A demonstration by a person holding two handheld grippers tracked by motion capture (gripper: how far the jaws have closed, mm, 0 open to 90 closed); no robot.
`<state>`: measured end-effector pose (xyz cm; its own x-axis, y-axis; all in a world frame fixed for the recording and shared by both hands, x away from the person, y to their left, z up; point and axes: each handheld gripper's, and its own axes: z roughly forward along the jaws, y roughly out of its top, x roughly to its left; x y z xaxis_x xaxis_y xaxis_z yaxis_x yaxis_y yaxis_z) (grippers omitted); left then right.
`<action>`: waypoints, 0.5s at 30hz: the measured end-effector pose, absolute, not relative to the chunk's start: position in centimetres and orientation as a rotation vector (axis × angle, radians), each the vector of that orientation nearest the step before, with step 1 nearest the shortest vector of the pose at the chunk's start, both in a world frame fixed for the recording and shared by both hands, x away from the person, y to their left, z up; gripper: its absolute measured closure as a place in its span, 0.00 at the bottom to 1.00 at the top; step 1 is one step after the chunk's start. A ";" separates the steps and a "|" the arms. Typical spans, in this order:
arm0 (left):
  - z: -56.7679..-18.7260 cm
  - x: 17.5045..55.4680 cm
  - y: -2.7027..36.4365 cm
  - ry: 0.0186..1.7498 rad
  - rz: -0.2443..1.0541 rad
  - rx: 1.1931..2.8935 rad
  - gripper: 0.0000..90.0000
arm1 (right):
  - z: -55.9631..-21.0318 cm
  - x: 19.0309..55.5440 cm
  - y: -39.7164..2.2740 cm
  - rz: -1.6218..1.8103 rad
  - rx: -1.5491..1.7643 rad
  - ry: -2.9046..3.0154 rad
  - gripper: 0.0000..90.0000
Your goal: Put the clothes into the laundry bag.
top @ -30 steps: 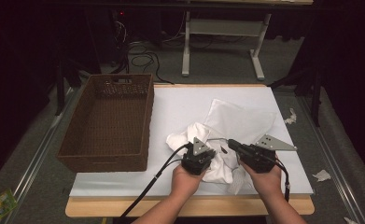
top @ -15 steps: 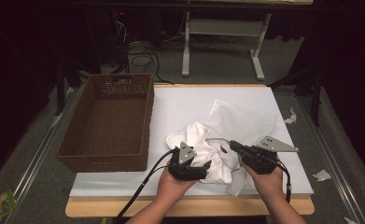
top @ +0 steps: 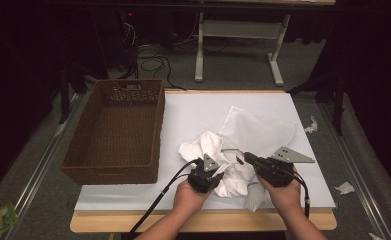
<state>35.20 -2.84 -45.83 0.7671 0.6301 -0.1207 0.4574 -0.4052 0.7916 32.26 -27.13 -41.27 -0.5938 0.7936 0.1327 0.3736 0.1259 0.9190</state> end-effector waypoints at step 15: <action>-44.7 35.8 -5.6 0.874 0.244 1.958 0.86 | -40.3 32.0 -26.8 1.535 1.105 1.996 1.00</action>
<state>35.76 -5.60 -44.71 0.7253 0.6651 -0.1778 0.4770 -0.2992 0.8265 32.04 -26.82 -40.32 -0.6134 0.7746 0.1543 0.3480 0.0897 0.9332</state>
